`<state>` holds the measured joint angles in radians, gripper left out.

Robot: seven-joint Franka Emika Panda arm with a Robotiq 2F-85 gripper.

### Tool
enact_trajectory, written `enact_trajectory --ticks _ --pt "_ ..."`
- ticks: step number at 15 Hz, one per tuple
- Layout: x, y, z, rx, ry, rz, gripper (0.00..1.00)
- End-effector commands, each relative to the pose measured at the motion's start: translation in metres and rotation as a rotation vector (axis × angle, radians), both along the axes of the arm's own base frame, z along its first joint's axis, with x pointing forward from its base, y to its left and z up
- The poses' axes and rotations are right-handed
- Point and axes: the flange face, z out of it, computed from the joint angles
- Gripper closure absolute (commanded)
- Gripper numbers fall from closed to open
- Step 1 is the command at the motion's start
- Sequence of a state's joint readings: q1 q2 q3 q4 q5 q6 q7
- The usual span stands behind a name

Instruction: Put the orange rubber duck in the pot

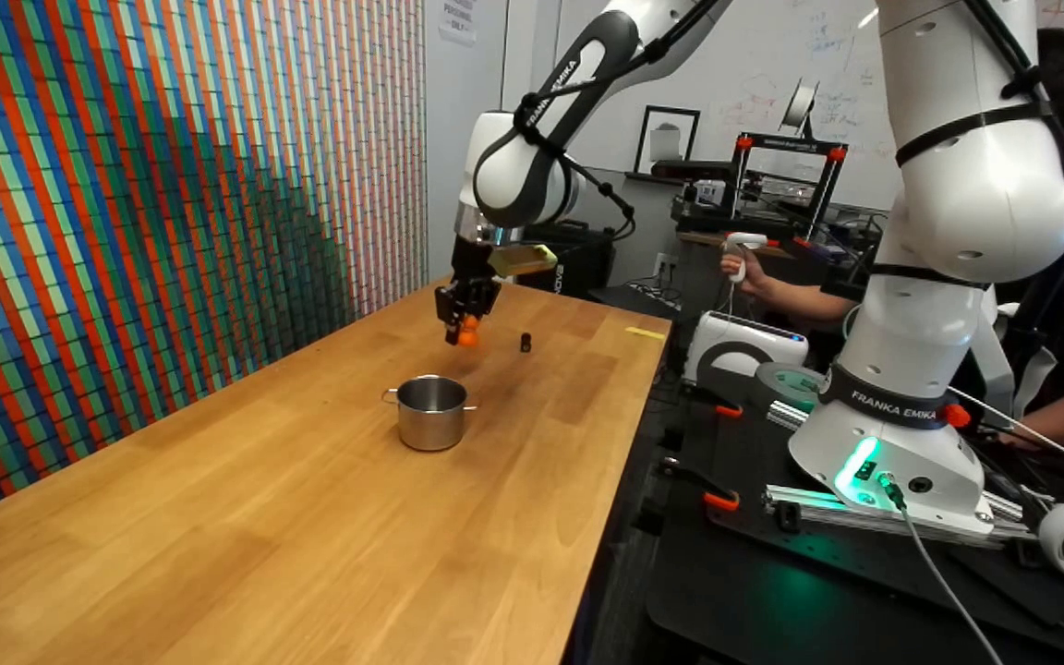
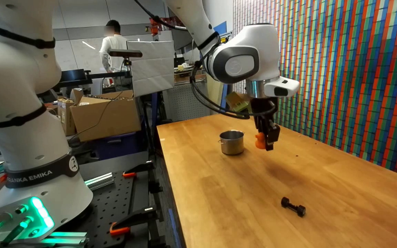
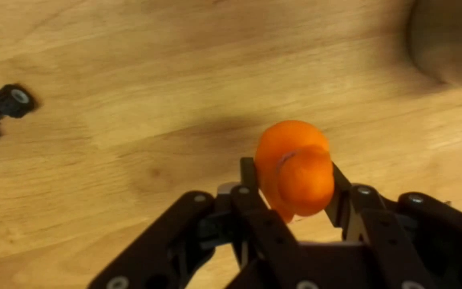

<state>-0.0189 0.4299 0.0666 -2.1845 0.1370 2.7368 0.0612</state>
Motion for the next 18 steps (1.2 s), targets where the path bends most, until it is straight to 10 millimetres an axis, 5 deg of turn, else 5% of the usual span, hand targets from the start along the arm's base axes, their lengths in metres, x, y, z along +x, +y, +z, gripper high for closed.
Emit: enact_trajectory --ticks 1,9,14,15,18 --pt "-0.013 0.026 0.034 0.084 0.042 -0.032 0.84" --pt "-0.047 0.091 0.010 0.194 0.096 -0.050 0.84" --pt "-0.045 0.113 -0.001 0.201 0.066 -0.039 0.84" --pt "-0.042 0.113 -0.001 0.197 0.054 -0.042 0.34" --pt "-0.035 0.105 0.009 0.178 0.029 -0.038 0.17"
